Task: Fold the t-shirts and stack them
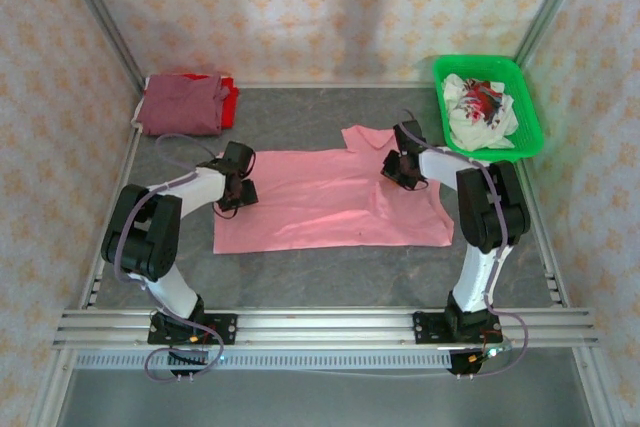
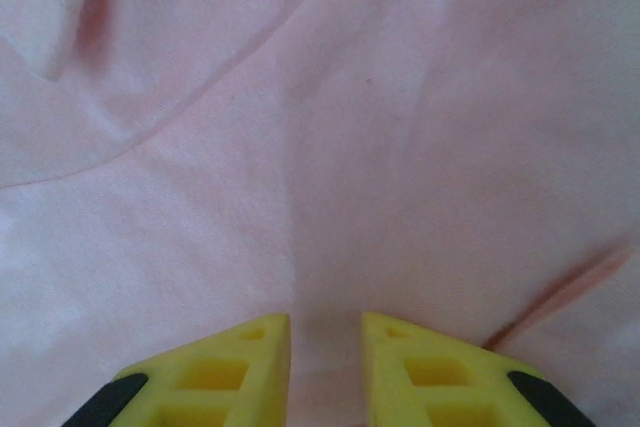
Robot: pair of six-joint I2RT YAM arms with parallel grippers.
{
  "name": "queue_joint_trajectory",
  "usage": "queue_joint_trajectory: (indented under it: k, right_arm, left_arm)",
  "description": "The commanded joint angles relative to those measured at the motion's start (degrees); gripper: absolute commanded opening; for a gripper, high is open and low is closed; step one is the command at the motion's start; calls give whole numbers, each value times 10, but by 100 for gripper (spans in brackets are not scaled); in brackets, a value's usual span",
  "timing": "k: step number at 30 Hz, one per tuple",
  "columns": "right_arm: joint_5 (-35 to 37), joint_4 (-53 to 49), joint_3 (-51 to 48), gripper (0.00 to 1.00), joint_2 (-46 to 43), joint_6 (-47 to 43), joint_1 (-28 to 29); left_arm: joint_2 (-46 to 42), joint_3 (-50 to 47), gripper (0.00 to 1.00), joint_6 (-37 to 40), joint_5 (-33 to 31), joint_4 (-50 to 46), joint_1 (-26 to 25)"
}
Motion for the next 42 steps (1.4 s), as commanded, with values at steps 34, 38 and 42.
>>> queue_joint_trajectory:
  k: [34,38,42]
  right_arm:
    - [-110,114,205,29,180,175,-18]
    - [-97,109,201,18,167,177,-17]
    - [-82,105,194,8,151,174,-18]
  left_arm:
    - [101,246,58,70,-34,-82,70]
    - [113,260,61,74,-34,-88,83]
    - [124,274,64,79,-43,-90,92]
